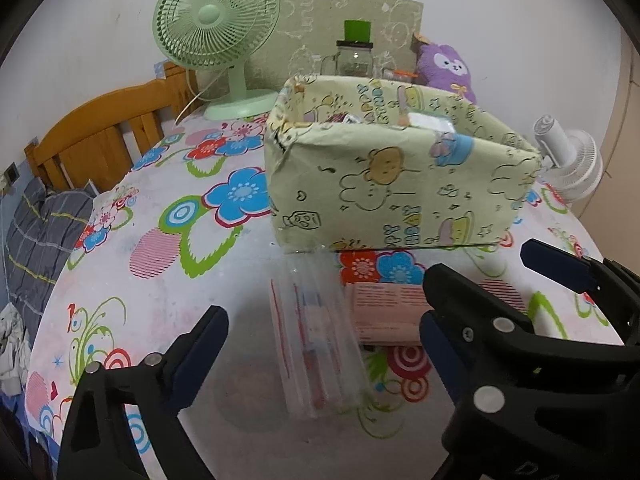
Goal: Organize soft objects
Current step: 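Grasp the clear plastic tube pack with the left tool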
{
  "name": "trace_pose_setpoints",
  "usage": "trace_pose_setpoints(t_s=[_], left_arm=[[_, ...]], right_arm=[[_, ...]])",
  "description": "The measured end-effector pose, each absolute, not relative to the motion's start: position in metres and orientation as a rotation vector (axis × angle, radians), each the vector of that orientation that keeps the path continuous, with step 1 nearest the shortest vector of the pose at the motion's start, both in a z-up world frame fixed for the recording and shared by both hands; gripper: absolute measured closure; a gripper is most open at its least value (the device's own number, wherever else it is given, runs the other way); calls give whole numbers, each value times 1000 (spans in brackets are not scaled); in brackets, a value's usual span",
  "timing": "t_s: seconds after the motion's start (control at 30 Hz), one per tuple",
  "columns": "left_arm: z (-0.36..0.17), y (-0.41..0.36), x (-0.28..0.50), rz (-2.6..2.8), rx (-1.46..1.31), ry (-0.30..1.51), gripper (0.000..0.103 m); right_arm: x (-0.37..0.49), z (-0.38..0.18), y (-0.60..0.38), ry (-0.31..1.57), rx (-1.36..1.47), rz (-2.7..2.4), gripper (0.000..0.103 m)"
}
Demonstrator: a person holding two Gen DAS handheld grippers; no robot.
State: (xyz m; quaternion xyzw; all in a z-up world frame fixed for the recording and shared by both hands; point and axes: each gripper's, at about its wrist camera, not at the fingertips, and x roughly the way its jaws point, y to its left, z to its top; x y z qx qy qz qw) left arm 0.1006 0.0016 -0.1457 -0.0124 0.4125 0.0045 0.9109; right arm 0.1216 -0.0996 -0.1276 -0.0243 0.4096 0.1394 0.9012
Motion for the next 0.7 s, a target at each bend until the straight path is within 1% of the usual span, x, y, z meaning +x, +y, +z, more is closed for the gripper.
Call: trace_pose_setpoints(t_s=[0.17,0.23,0.37,0.47,0.63,0.7], left_arm=[[-155,10,110,27,-52,884,19],[-159,14,112,40,-68,894,25],[-162,20,114,52,-105,895,27],[-162,21,115,47,-113,895,35],[-163,19,115,49,-98,892,62],[-164,18,115,66,-79,889,67]], right_arm=[[130,-135,-96,873,-49,292,18],[133,-138,-94,881,-49,296,18],[137,-141,-91,893,-49,306,18],[139,-141,-90,895,-50,306,18],[141,-142,-90,902,-52,302,18],[139,-143,-88,904,-62,307,18]])
